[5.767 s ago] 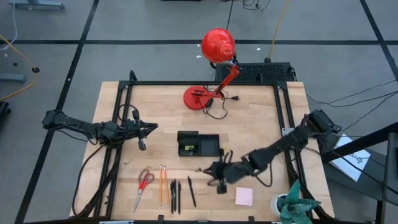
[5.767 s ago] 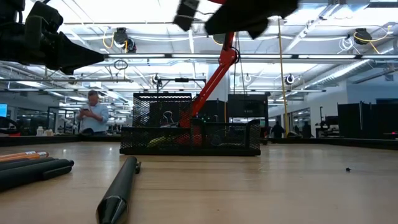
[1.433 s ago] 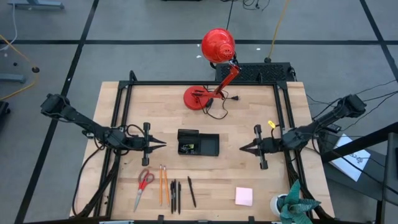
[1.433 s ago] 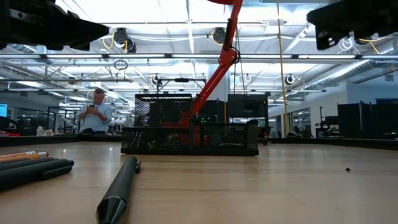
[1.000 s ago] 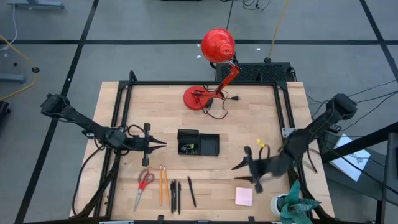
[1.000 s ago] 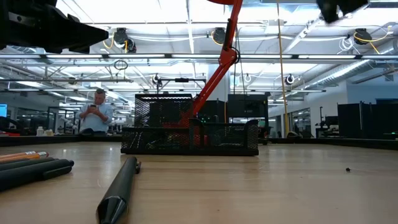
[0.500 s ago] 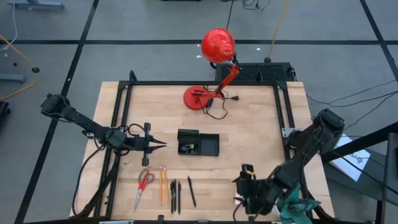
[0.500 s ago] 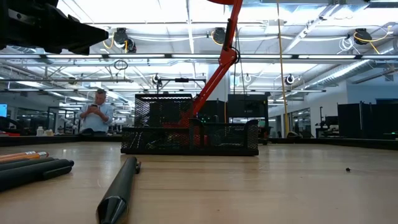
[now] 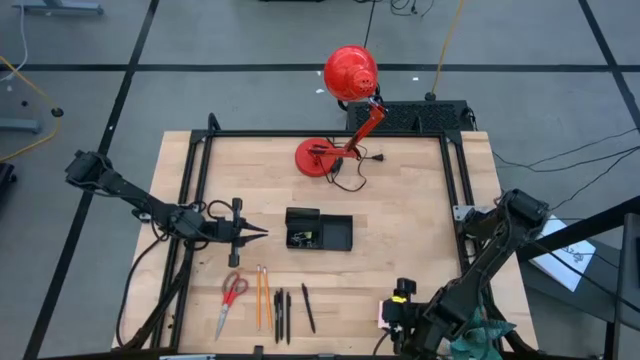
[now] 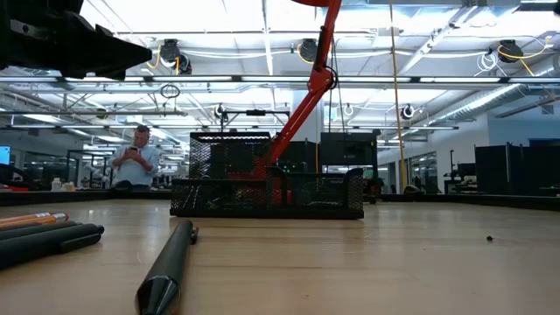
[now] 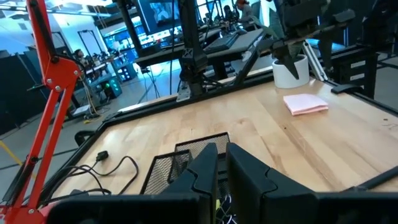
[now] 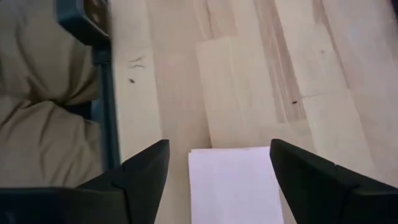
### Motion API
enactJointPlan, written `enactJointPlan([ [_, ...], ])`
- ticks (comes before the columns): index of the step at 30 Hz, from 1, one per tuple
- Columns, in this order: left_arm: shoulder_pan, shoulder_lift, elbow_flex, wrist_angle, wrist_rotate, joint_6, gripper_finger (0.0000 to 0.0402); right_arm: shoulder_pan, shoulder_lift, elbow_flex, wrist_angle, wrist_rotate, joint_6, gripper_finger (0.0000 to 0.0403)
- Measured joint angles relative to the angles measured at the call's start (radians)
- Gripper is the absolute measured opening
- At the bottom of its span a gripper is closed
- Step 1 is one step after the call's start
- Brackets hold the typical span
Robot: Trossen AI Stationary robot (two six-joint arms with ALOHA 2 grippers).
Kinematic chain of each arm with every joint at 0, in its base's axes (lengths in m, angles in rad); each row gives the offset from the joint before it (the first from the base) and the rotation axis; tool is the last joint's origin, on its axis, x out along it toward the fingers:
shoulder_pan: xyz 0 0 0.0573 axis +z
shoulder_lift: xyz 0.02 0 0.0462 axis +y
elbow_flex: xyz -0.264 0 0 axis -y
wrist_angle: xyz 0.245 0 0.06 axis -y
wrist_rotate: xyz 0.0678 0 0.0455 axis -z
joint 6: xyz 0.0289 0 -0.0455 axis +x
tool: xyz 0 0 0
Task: Pick and place office supplies into organizer
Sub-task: Put the pink sticky note into the black mesh desk organizer
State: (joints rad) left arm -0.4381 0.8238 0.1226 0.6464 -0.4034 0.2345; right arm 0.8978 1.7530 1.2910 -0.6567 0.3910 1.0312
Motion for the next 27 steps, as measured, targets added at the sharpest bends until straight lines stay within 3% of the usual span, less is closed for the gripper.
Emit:
enactJointPlan([
  [5,0.000,0.000,0.000,-0.030,-0.001,0.019,0.0042,0.000,0.061,0.007,0.047,-0.063,0.067,0.0260],
  [13,0.001,0.000,0.000,-0.046,-0.009,0.015,0.0042,0.000,0.155,0.074,-0.074,-0.182,0.132,0.0241],
  [27,0.001,0.000,0.000,-0.045,-0.010,0.013,0.0042,-0.008,0.237,0.064,-0.231,-0.184,0.146,0.0231],
])
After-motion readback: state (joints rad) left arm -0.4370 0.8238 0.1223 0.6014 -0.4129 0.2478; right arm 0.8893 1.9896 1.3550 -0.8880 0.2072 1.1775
